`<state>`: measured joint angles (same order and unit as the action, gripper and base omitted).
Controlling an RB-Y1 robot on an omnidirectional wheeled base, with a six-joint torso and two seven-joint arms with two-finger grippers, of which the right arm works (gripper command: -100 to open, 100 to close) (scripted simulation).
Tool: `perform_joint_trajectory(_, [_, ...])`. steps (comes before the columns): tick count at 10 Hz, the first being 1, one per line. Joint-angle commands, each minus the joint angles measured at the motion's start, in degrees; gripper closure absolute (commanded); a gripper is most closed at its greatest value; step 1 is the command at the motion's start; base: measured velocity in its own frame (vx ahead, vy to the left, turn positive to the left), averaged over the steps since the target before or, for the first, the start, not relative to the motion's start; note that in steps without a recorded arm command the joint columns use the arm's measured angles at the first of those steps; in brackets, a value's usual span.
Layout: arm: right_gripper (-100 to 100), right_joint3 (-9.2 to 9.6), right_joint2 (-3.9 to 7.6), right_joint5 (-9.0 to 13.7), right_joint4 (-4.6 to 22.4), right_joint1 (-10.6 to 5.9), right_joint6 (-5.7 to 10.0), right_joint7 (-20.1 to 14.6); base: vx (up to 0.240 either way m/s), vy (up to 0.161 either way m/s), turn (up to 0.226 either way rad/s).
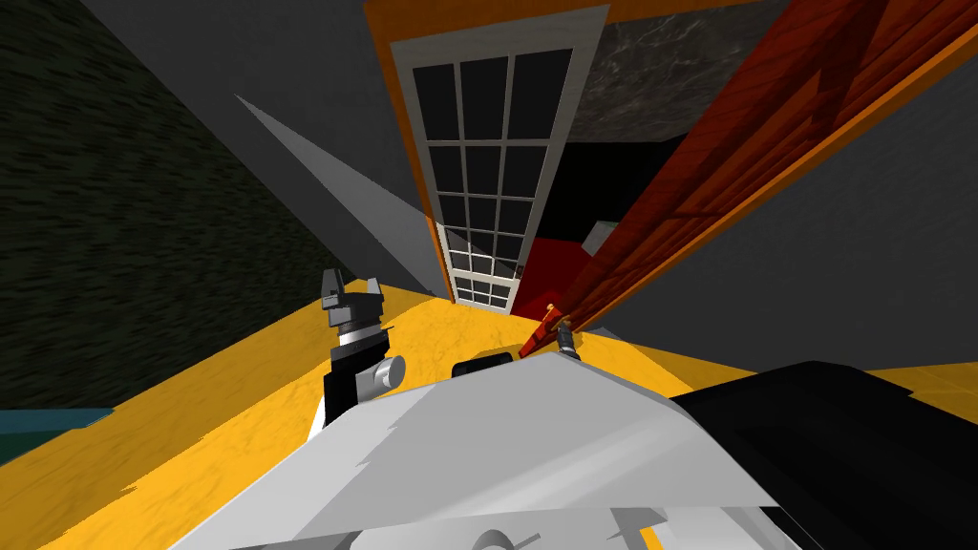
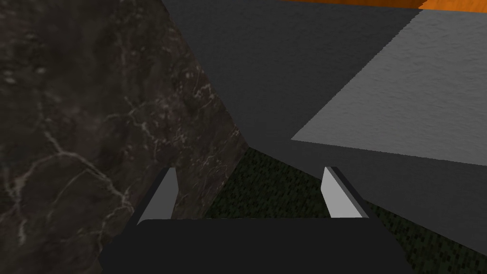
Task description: Pull the door open
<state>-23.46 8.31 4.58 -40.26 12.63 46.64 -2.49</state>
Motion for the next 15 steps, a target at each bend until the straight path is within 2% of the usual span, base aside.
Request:
perform_joint_trajectory(1, [100, -1.42, 2.3, 0.88, 2.4, -1.03, -0.16, -0.8, -0.016, 0.006, -0.001])
perform_joint_trajectory(8, [100, -1.42, 2.3, 0.88, 2.4, -1.03, -0.16, -0.8, -0.002, 0.003, -0.001])
perform_joint_trajectory(9, [100, 0.38, 0.74, 0.4, 2.18, -1.55, 0.86, -1.97, -0.045, 0.022, 0.057])
perform_joint_trajectory(15, [100, 2.86, 1.68, 1.25, 2.42, -2.28, 1.46, -9.38, -0.057, -0.026, 0.057])
